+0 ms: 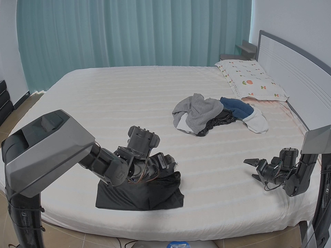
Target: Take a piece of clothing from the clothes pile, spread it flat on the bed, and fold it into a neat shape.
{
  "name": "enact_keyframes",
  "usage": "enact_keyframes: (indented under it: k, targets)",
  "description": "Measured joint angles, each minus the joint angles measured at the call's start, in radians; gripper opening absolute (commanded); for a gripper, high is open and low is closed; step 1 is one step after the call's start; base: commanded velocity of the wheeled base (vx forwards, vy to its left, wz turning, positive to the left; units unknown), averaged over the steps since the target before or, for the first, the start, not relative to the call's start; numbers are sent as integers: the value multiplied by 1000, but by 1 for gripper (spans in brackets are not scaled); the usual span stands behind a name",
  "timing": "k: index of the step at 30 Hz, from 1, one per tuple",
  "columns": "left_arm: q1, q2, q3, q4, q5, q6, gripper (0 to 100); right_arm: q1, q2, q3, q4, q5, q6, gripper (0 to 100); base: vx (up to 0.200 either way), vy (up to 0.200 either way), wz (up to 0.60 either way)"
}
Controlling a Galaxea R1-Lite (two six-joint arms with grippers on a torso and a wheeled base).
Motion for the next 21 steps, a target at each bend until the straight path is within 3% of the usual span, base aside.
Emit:
enact_keyframes:
  k: [7, 13, 19, 21]
  targets:
    - [79, -77, 188, -85, -66, -35, 100, 9, -1, 7, 0, 0, 0, 100, 0, 0, 0]
    - [146, -120, 371, -293, -110, -50, 100, 18, -1, 10, 0, -1, 0, 100, 0, 0, 0]
    - [200, -134, 486, -445, -200, -144, 100, 21, -2, 11, 0, -3, 0, 100, -200, 0, 0]
    - [219, -131, 505, -468, -222, -161, 100, 22, -3, 12, 0, -4, 0, 100, 0, 0, 0]
